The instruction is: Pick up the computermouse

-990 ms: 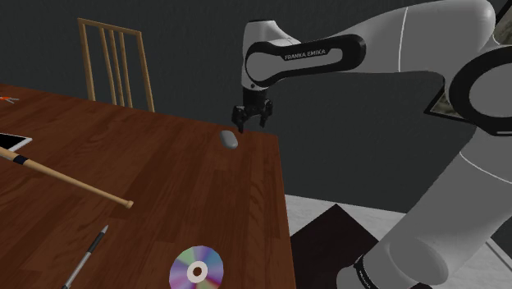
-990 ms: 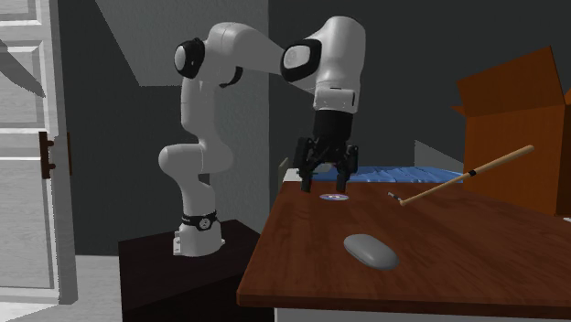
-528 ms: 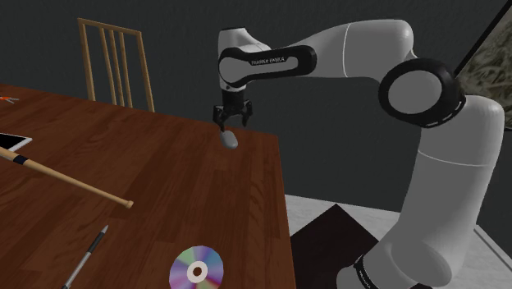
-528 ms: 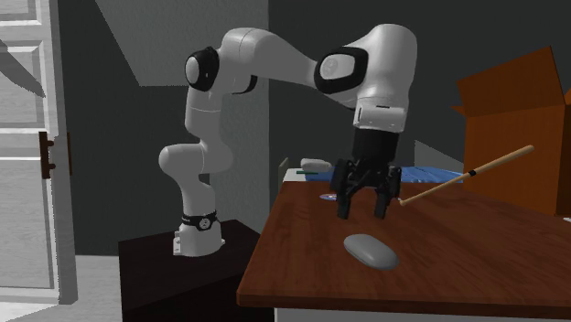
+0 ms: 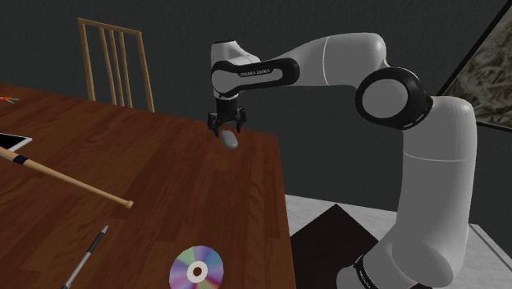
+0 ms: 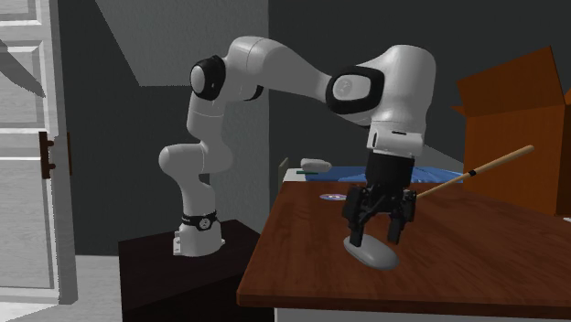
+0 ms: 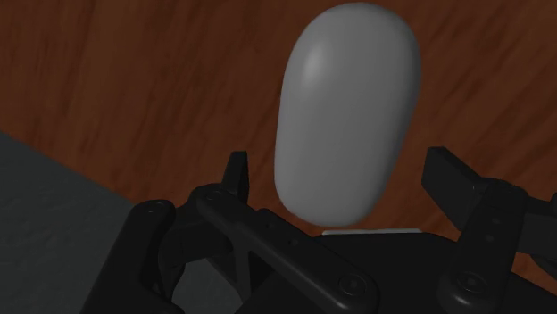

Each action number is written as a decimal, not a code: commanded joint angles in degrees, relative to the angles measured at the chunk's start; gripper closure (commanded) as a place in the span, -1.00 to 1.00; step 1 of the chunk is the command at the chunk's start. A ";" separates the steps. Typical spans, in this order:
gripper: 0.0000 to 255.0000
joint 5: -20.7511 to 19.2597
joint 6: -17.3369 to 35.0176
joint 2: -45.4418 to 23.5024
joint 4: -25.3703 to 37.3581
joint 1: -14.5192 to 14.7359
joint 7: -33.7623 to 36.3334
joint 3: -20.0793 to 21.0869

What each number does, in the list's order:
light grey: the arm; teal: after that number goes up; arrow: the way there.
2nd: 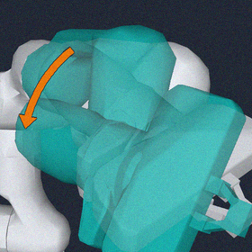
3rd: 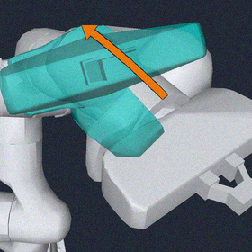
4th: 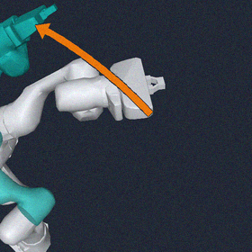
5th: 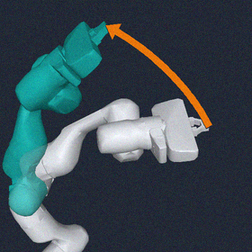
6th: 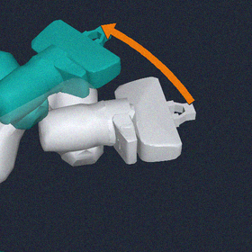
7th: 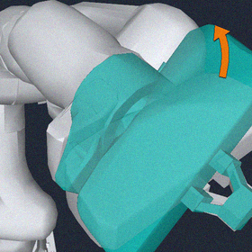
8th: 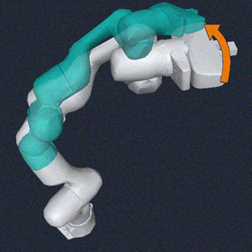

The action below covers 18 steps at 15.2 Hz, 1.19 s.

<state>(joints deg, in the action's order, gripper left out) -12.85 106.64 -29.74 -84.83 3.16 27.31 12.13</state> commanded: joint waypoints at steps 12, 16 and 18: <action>1.00 -0.22 1.76 -0.69 -1.09 0.06 0.40 -0.08; 1.00 0.01 -0.20 -0.01 0.22 0.11 0.11 0.04; 1.00 0.16 -1.49 0.42 1.11 0.13 -0.10 0.11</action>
<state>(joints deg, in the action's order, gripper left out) -12.77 105.88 -29.53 -84.26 3.32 27.39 12.22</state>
